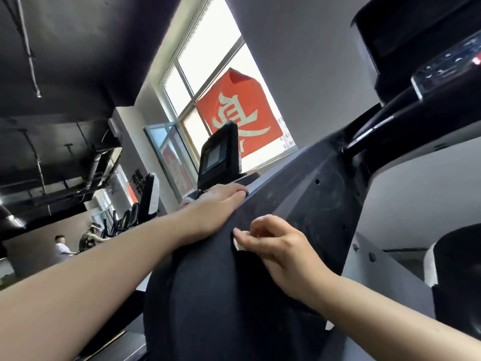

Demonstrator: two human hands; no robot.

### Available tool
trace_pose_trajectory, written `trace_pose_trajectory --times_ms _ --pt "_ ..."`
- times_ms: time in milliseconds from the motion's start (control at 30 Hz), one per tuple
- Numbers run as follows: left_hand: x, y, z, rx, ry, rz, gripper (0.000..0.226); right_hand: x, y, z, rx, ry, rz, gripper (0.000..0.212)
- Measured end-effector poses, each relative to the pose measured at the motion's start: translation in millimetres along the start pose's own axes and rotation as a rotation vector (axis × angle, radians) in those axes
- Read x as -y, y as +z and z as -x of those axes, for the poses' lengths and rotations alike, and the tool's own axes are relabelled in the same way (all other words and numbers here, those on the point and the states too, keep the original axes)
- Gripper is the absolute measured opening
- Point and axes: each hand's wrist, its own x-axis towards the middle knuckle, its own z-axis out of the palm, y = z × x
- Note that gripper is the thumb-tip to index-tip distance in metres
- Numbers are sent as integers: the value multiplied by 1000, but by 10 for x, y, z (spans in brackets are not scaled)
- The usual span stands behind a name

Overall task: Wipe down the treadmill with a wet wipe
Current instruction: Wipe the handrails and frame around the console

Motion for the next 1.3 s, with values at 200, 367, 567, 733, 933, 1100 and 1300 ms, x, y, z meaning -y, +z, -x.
trace_pose_trajectory --times_ms 200,367,567,733,933,1100,1300 --pt "-73 -15 26 -7 -41 7 23 -532 -173 -423 -158 295 -98 12" --pt "-111 -17 40 14 -52 28 26 -812 -240 -612 -164 480 50 12" --pt "-68 0 8 -10 -54 58 24 -76 -52 -48 6 -71 -31 29" --pt "-82 -13 38 29 -67 63 25 -758 -185 -313 -35 191 84 57" --pt "-76 -19 35 21 -81 74 26 -1018 -201 -460 -191 462 148 33" --pt "-45 -12 6 21 -56 66 24 -175 -92 -19 18 70 19 29" --pt "-54 -10 10 26 -61 60 25 -1017 -230 -496 -177 459 174 25"
